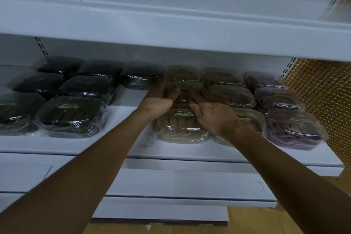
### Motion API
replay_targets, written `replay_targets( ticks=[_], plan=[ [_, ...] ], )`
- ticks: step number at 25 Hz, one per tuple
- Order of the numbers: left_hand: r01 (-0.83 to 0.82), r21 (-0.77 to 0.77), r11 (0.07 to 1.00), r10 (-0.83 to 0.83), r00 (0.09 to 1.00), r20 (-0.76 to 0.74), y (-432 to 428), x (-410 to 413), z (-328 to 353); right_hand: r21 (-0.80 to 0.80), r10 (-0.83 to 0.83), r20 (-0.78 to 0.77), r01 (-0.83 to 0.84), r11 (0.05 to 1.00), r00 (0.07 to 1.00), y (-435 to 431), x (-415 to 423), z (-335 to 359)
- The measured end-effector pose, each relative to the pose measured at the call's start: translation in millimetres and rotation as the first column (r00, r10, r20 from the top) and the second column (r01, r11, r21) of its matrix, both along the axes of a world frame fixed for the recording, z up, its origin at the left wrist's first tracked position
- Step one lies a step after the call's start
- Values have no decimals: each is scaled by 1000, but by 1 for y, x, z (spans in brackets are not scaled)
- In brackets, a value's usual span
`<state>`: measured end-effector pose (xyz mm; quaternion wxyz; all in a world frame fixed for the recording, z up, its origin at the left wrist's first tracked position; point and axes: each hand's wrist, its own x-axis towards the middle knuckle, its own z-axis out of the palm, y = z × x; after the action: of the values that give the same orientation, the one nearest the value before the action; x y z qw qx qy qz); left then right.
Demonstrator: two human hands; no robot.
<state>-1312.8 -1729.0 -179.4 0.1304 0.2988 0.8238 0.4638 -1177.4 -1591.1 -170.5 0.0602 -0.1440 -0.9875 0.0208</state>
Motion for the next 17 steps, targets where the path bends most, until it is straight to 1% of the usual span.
replay_targets(
  ticks=[3,5,6,8,12,15,17],
  plan=[
    [145,-152,978,-160,983,-93,17,-21,6,31,11,3,-11,999,1000,1,-1,-2],
    [147,-257,955,-178,979,-101,23,-23,6,64,2,-18,-1,998,1000,0,-2,-3],
    [133,-284,950,-169,980,-108,26,-22,6,69,-2,-18,3,998,1000,0,-2,-3],
    [94,-280,955,-137,981,-137,30,-23,3,41,-3,-7,3,999,1000,0,-2,-3],
    [69,-302,951,-121,980,-158,34,-25,2,-11,-17,-16,17,1000,1000,-3,-3,-1],
    [49,-309,950,-112,976,-189,37,-28,2,38,-19,-44,21,999,999,-6,-5,-4],
    [45,-320,946,-107,978,-179,38,-31,0,55,-1,-57,4,998,998,-7,-6,-5]
  ],
)
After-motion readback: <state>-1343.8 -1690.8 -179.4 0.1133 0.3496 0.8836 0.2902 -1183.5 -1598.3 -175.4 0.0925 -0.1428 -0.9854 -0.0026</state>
